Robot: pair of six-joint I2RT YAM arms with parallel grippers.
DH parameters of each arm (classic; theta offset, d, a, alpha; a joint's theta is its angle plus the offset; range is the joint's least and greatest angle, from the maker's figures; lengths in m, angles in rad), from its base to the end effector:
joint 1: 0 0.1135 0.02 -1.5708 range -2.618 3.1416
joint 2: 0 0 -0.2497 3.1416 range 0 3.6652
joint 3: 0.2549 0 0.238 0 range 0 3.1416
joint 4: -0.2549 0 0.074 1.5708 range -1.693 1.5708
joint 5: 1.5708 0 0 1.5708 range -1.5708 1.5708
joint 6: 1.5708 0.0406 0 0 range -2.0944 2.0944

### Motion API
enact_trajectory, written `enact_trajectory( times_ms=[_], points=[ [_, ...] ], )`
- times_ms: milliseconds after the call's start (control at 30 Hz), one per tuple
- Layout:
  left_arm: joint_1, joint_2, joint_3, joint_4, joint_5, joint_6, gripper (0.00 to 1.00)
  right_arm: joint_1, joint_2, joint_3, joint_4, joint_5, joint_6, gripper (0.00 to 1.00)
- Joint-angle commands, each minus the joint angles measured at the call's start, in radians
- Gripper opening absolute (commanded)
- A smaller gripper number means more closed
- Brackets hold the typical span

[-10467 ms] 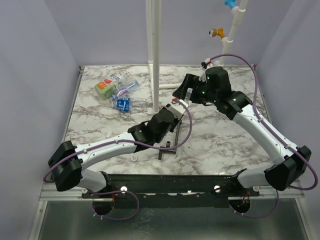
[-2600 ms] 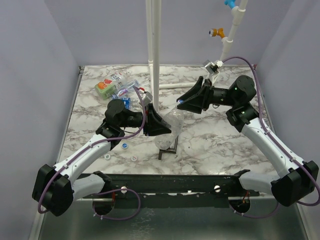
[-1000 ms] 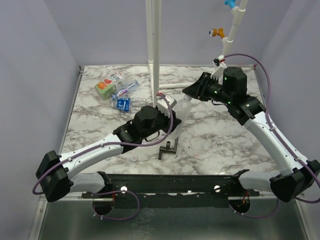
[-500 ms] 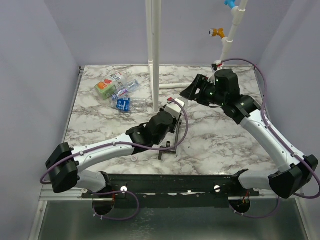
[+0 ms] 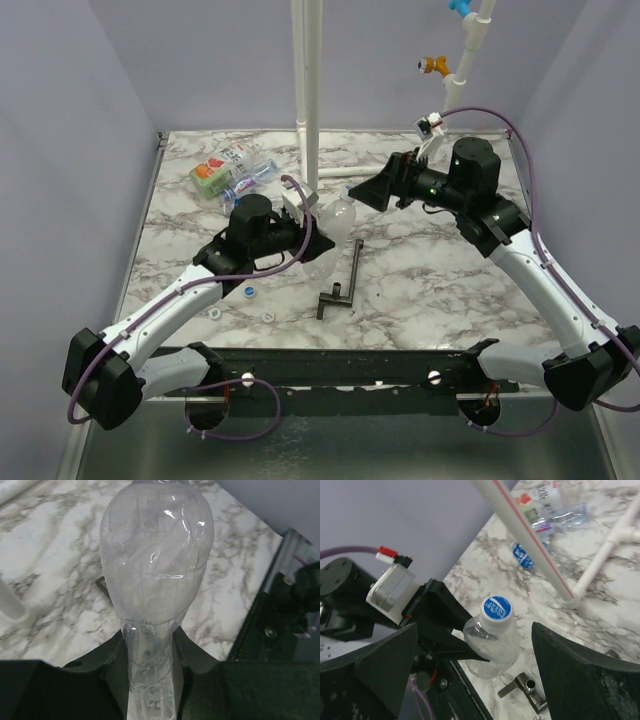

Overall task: Screw on the bottle caps
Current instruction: Screw the bottle cap onto the plastic bottle.

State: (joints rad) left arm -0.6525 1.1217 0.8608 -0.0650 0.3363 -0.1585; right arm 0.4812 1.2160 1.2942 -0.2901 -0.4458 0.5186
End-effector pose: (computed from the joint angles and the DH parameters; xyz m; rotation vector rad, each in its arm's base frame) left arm 0.1953 -0.1661 0.3010 0.7103 1.8411 -0.8601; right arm 0.2280 0.1388 0.4022 -0.3076 1.8774 1.0968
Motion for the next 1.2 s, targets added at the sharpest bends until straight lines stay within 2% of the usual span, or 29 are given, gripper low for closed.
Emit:
enact_trajectory(
  times_ms=[0, 200, 333, 467, 600, 800, 967, 1033, 1167],
  points=[
    [0.058, -0.048, -0.062, 0.150, 0.499, -0.121, 0.00, 0.002, -0.014, -0.081, 0.190, -0.301, -0.058, 0.96],
    [0.098, -0.028, -0.126, 0.343, 0.623, -0.267, 0.00, 0.002, -0.009, -0.139, 0.337, -0.378, 0.016, 0.84],
    [0.097, -0.010, -0.142, 0.395, 0.641, -0.303, 0.00, 0.002, -0.010, -0.173, 0.413, -0.401, 0.064, 0.77],
    [0.099, 0.003, -0.157, 0.450, 0.640, -0.338, 0.00, 0.002, -0.006, -0.196, 0.473, -0.429, 0.106, 0.64],
    [0.099, 0.018, -0.166, 0.502, 0.639, -0.368, 0.00, 0.002, -0.005, -0.205, 0.483, -0.434, 0.114, 0.61],
    [0.099, 0.027, -0.169, 0.510, 0.630, -0.374, 0.00, 0.002, -0.014, -0.205, 0.482, -0.429, 0.119, 0.45],
    [0.099, 0.040, -0.168, 0.512, 0.613, -0.379, 0.00, 0.002, -0.018, -0.198, 0.445, -0.405, 0.104, 0.27],
    [0.099, 0.044, -0.170, 0.506, 0.572, -0.384, 0.00, 0.001, -0.021, -0.187, 0.398, -0.367, 0.085, 0.21],
    [0.097, 0.044, -0.162, 0.428, 0.371, -0.354, 0.00, 0.001, -0.022, -0.150, 0.239, -0.255, 0.046, 0.12]
  ],
)
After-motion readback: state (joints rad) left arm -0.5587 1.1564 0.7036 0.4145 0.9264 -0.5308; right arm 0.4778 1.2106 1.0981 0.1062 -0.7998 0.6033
